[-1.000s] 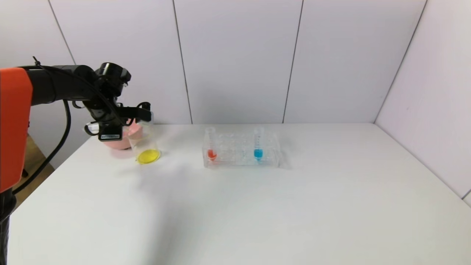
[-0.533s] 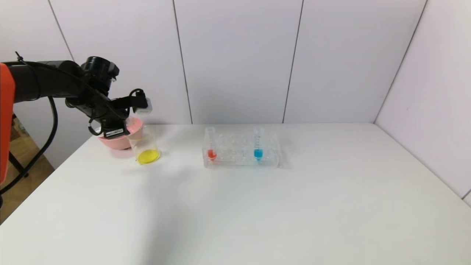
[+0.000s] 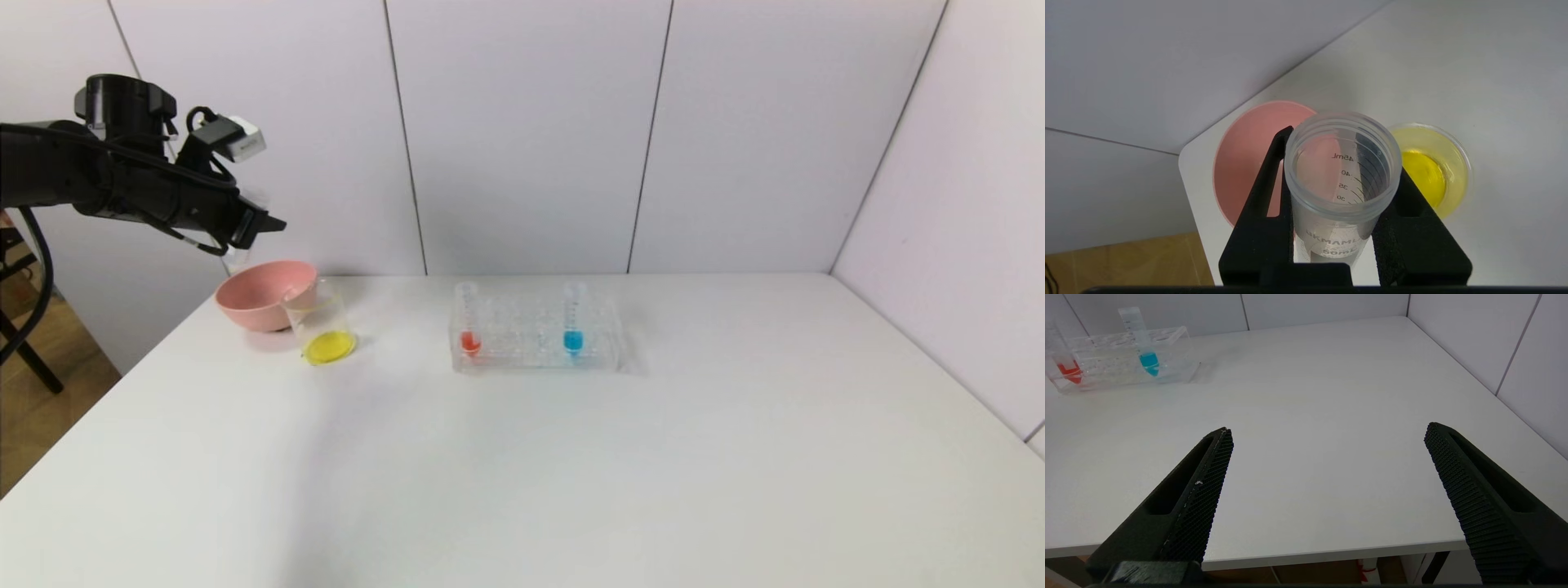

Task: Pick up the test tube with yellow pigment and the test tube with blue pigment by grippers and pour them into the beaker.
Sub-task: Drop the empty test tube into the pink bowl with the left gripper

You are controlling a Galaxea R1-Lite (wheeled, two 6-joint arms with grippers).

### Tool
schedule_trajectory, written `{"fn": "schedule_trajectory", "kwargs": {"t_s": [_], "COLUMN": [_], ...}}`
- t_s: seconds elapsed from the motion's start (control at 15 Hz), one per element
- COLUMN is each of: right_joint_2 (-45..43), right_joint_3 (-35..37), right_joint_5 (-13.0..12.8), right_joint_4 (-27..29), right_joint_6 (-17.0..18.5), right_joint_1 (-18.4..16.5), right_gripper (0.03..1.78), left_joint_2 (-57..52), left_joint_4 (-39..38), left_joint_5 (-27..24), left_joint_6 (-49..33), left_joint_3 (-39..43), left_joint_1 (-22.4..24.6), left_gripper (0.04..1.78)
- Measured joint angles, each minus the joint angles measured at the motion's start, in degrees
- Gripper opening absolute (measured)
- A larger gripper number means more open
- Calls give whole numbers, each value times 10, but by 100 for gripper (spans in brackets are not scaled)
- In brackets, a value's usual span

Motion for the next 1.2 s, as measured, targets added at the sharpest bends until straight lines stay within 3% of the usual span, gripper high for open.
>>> {"fn": "schedule_trajectory", "kwargs": {"t_s": [0.2,0.47,0.6,1.2], "right_joint_2": [0,0,0,0], "right_joint_3": [0,0,0,0], "right_joint_5": [0,0,0,0], "right_joint_4": [0,0,0,0], "right_joint_6": [0,0,0,0], "right_joint_1": [0,0,0,0], "right_gripper": [171,171,171,171], "left_joint_2": [6,42,69,116], "left_joint_4": [-139,-401,-483,-504], "left_joint_5": [-26,-27,-25,-26], "left_joint_6": [-132,-312,-338,-330], "left_joint_3": [46,100,109,164], "left_joint_1": [9,25,36,56], "left_gripper": [54,54,54,54]}}
